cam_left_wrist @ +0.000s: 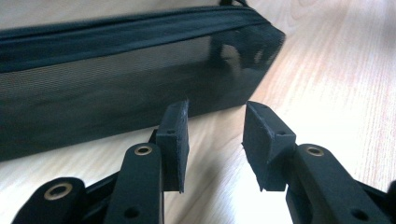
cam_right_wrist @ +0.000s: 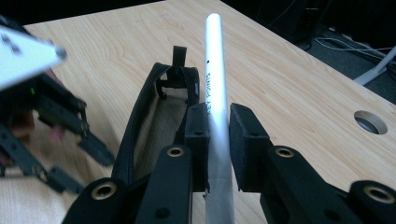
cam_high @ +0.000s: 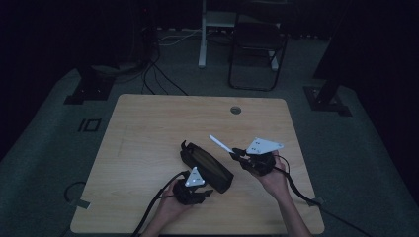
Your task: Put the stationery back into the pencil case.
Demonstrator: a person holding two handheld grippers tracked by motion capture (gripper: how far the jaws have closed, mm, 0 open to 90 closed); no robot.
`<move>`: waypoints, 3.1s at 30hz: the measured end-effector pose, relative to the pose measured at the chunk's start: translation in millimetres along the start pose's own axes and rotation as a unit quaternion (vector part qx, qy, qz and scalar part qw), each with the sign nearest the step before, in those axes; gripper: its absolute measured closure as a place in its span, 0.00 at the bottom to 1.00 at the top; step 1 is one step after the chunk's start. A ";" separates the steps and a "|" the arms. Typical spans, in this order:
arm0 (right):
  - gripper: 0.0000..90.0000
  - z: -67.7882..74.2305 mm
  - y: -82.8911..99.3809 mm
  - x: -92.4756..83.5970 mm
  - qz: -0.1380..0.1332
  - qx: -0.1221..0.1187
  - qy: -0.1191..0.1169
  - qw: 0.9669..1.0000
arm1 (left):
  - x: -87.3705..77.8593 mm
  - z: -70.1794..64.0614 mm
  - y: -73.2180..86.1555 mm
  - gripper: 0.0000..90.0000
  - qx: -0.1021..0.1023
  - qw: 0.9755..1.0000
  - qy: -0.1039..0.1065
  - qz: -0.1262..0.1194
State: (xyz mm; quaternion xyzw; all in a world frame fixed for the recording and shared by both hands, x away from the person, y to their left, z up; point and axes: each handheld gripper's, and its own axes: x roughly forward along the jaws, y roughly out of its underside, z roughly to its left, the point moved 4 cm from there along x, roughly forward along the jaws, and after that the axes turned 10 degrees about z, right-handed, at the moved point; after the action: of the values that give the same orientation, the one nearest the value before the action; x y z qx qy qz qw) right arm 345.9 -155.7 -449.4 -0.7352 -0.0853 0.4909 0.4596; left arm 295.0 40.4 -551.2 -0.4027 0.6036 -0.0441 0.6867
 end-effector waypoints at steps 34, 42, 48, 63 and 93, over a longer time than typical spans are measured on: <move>0.87 -4.3 -11.2 13.8 0.003 0.019 -0.020 1.000 | -44.4 59.4 10.3 0.60 -0.055 0.994 -0.083 -0.047; 0.87 -4.9 -13.2 12.7 0.004 0.024 -0.024 0.999 | -66.5 88.1 27.2 0.58 -0.099 0.986 -0.123 -0.058; 0.87 -2.9 -17.1 13.2 0.001 0.020 -0.033 0.999 | -73.5 105.3 39.4 0.56 -0.134 0.978 -0.150 -0.060; 0.87 6.8 -33.0 20.4 -0.004 0.017 -0.053 0.998 | -71.8 136.9 59.2 0.47 -0.193 0.958 -0.206 -0.040; 0.87 11.0 -42.7 31.3 -0.007 0.020 -0.049 0.999 | -46.4 154.5 76.4 0.44 -0.225 0.945 -0.235 0.015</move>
State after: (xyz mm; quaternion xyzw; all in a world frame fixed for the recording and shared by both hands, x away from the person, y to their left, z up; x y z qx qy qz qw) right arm 366.8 -107.0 -438.1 -0.7003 -0.1030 0.5249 0.4727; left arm 383.7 194.4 -568.9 -0.5365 0.4255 0.1993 0.7010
